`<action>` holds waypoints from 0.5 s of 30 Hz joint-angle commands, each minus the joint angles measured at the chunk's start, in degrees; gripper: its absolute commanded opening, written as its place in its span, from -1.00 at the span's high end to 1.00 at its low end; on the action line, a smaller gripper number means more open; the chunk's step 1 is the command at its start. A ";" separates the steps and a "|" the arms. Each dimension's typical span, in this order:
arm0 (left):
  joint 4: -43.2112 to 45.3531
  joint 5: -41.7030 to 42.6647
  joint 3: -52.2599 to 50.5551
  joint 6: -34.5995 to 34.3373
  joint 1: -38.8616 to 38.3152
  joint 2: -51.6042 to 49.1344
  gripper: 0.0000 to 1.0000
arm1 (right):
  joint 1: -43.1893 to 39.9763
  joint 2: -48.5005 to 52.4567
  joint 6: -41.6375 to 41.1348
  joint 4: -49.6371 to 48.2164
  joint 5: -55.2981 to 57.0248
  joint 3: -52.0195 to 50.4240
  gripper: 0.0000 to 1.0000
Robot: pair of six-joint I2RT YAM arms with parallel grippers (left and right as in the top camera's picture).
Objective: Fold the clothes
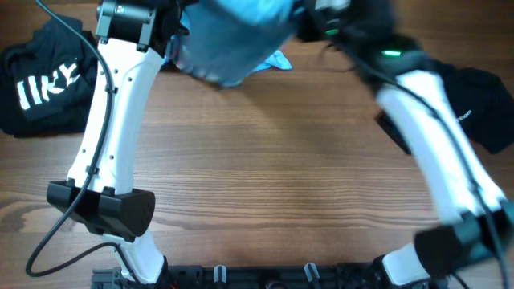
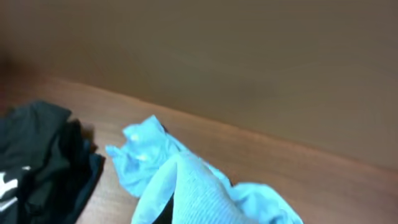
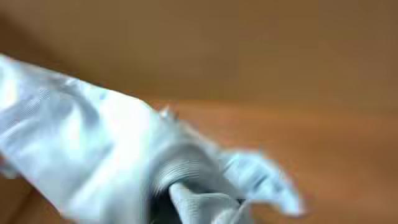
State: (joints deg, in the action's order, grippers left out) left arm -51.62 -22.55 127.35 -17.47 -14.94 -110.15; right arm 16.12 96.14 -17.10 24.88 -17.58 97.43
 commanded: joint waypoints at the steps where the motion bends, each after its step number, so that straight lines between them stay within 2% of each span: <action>1: 2.43 -3.06 0.83 0.74 0.33 2.08 0.92 | -3.39 -5.46 7.10 0.87 1.92 2.80 0.91; 7: 5.01 -2.38 0.83 3.10 -1.40 5.79 0.92 | -4.15 -9.29 11.10 4.74 7.65 5.79 0.92; 15: -8.11 -3.43 0.83 8.31 -11.43 14.21 0.92 | -4.09 -12.11 12.07 16.22 10.54 6.29 0.90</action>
State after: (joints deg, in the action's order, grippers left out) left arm -56.36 -24.21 127.35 -12.88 -21.67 -101.82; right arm 11.94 86.15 -6.94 38.15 -9.52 102.39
